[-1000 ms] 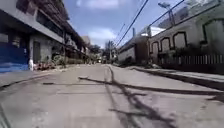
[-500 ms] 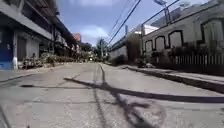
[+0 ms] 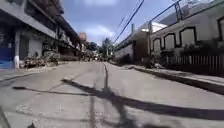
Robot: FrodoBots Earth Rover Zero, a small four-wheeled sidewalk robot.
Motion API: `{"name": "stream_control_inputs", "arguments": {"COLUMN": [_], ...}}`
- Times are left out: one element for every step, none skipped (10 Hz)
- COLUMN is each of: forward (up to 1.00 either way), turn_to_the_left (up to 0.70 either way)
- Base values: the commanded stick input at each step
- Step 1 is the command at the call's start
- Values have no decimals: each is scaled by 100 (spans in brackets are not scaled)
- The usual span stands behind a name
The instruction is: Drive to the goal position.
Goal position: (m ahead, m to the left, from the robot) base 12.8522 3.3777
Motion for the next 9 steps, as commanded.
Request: {"name": "stream_control_inputs", "arguments": {"forward": [100,100,100,100,100,100,100,100,100], "turn_to_the_left": [12,12,2,-28,-28,-28,-28,-28,-28]}}
